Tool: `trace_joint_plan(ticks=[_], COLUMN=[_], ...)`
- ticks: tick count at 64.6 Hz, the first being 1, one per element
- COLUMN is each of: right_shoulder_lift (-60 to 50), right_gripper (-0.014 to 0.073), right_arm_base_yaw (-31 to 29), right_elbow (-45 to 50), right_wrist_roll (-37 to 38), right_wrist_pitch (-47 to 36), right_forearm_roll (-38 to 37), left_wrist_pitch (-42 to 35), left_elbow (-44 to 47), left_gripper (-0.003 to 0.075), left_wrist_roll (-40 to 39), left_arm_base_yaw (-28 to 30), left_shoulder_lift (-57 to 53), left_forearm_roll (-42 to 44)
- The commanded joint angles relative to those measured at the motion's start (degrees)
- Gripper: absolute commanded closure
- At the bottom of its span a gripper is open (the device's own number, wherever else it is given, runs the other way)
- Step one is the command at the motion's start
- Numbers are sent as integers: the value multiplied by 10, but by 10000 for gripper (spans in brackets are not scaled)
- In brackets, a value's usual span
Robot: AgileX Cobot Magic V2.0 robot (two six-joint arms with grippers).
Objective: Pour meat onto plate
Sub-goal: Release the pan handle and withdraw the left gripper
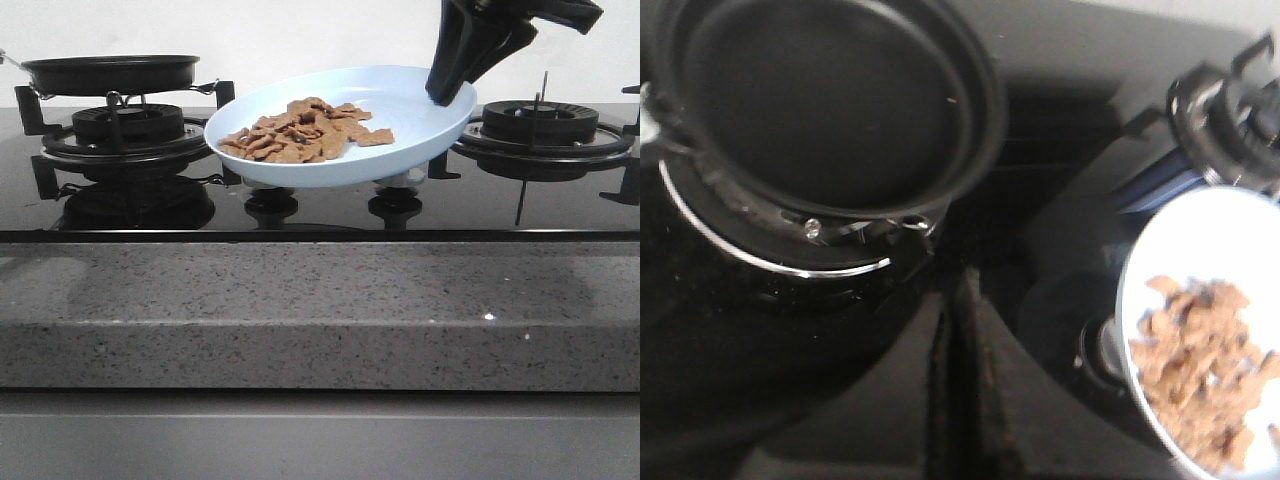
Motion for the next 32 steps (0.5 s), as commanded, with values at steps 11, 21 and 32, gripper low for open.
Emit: trace_joint_plan(ticks=[11, 21, 32], right_shoulder_lift=[-26, -26, -26], right_gripper=[654, 654, 654], right_arm_base_yaw=[1, 1, 1], right_elbow=[-15, -15, -15], right_wrist_roll=[-5, -5, -5], right_wrist_pitch=[-23, -23, -23], right_forearm_roll=[16, 16, 16], left_wrist_pitch=[-157, -225, -276], left_elbow=[98, 196, 307], left_gripper=[741, 741, 741], left_wrist_roll=[-151, -248, -368], left_arm_base_yaw=[-152, -237, -301], left_shoulder_lift=[-133, -208, -281], left_forearm_roll=[221, 350, 490])
